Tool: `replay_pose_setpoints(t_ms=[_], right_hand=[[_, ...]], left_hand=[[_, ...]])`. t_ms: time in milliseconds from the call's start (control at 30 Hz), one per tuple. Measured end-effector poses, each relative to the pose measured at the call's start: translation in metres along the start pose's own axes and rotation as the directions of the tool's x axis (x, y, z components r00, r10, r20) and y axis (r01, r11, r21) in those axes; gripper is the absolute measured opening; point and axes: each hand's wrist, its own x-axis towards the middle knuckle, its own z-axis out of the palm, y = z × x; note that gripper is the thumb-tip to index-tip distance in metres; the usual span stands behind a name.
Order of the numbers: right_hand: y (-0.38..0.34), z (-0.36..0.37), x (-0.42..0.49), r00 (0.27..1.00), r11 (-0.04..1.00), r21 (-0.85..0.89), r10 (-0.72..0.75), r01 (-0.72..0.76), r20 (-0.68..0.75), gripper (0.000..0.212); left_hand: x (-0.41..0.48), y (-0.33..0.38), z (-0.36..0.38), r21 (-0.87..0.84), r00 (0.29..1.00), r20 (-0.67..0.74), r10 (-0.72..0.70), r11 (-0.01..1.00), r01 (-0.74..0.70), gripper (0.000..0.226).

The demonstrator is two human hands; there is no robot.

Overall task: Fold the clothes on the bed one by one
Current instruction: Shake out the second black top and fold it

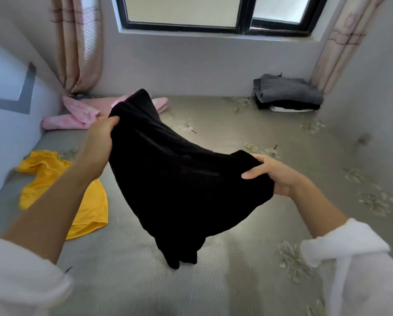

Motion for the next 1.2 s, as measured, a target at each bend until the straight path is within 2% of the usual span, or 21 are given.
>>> replay_pose_setpoints(t_ms=[33, 100, 200, 267, 333, 400, 467, 533, 600, 633, 667, 700, 733, 767, 800, 867, 933, 1000, 1033, 1100, 1200], right_hand=[[-0.011, -0.003, -0.004, 0.997, 0.999, -0.05, 0.019, -0.015, 0.078, 0.04], [-0.034, -0.009, -0.01, 0.981, 0.985, -0.167, 0.066, -0.035, 0.18, 0.044], [-0.065, -0.017, -0.009, 0.979, 0.866, -0.491, 0.17, -0.096, 0.109, 0.055], [-0.078, -0.023, 0.001, 0.99, 0.738, -0.66, 0.125, -0.139, -0.069, 0.039], [-0.084, -0.029, 0.018, 0.972, 0.636, -0.748, 0.018, -0.193, -0.235, 0.019], [-0.081, -0.035, 0.037, 0.927, 0.504, -0.813, -0.057, -0.293, -0.37, 0.009], [-0.072, -0.039, 0.057, 0.87, 0.366, -0.837, -0.122, -0.408, -0.478, 0.009], [-0.063, -0.042, 0.076, 0.802, 0.251, -0.826, -0.217, -0.505, -0.556, 0.01], [-0.06, -0.047, 0.092, 0.739, 0.209, -0.788, -0.275, -0.579, -0.615, 0.015], [-0.061, -0.051, 0.099, 0.707, 0.242, -0.753, -0.259, -0.612, -0.658, 0.02], [-0.063, -0.054, 0.106, 0.667, 0.333, -0.694, -0.211, -0.638, -0.714, 0.025], [-0.067, -0.059, 0.113, 0.621, 0.505, -0.591, -0.13, -0.629, -0.773, 0.028], [-0.071, -0.061, 0.12, 0.587, 0.738, -0.391, 0.01, -0.55, -0.809, 0.029], [-0.076, -0.061, 0.125, 0.599, 0.907, -0.11, 0.174, -0.406, -0.781, 0.029], [-0.081, -0.061, 0.13, 0.642, 0.961, 0.115, 0.253, -0.25, -0.723, 0.028], [-0.086, -0.061, 0.142, 0.652, 0.961, 0.274, 0.186, 0.035, -0.735, 0.027], [-0.086, -0.061, 0.149, 0.516, 0.968, 0.139, 0.011, 0.21, -0.856, 0.035], [-0.079, -0.059, 0.148, 0.377, 0.972, -0.078, -0.159, 0.221, -0.912, 0.043], [-0.072, -0.059, 0.145, 0.347, 0.966, -0.17, -0.23, 0.195, -0.909, 0.045], [-0.051, -0.058, 0.135, 0.34, 0.938, -0.33, -0.345, 0.102, -0.875, 0.048], [-0.005, -0.058, 0.116, 0.416, 0.848, -0.528, -0.46, -0.057, -0.784, 0.052]], left_hand=[[0.002, -0.007, -0.004, 0.165, 0.997, -0.058, 0.06, 0.985, -0.05, 0.031], [0.005, -0.011, -0.013, 0.331, 0.976, -0.127, 0.175, 0.935, -0.125, 0.032], [0.017, -0.006, -0.027, 0.43, 0.955, -0.046, 0.292, 0.869, -0.245, 0.031], [0.028, 0.0, -0.037, 0.457, 0.968, 0.105, 0.227, 0.854, -0.25, 0.029], [0.042, -0.001, -0.045, 0.535, 0.962, 0.259, 0.084, 0.817, -0.215, 0.025], [0.057, -0.006, -0.048, 0.684, 0.916, 0.393, -0.077, 0.69, -0.236, 0.031], [0.073, -0.019, -0.043, 0.787, 0.86, 0.486, -0.158, 0.507, -0.352, 0.028], [0.094, -0.04, -0.037, 0.865, 0.882, 0.445, -0.152, 0.326, -0.38, 0.029], [0.115, -0.055, -0.027, 0.951, 0.965, 0.255, -0.054, 0.196, -0.241, 0.013], [0.124, -0.061, -0.02, 0.976, 0.992, 0.126, -0.024, 0.183, -0.12, 0.014], [0.134, -0.067, -0.014, 0.977, 1.0, -0.004, -0.031, 0.212, 0.011, 0.022], [0.141, -0.068, -0.008, 0.954, 0.99, -0.131, -0.052, 0.264, 0.14, 0.029], [0.149, -0.07, -0.004, 0.918, 0.971, -0.223, -0.089, 0.317, 0.24, 0.033], [0.156, -0.069, -0.001, 0.87, 0.952, -0.265, -0.154, 0.387, 0.305, 0.033], [0.165, -0.067, 0.001, 0.802, 0.936, -0.257, -0.241, 0.488, 0.346, 0.029], [0.176, -0.054, 0.007, 0.463, 0.865, -0.15, -0.479, 0.739, 0.49, 0.018], [0.177, -0.045, 0.018, -0.053, 0.792, -0.026, -0.609, 0.792, 0.608, 0.023], [0.176, -0.05, 0.026, -0.329, 0.861, -0.051, -0.507, 0.822, 0.465, 0.03], [0.169, -0.055, 0.03, -0.354, 0.898, -0.136, -0.418, 0.867, 0.35, 0.028], [0.146, -0.075, 0.031, -0.184, 0.932, -0.296, -0.206, 0.97, 0.156, 0.028], [0.095, -0.125, 0.031, 0.064, 0.958, -0.286, 0.035, 0.998, -0.018, 0.036]])
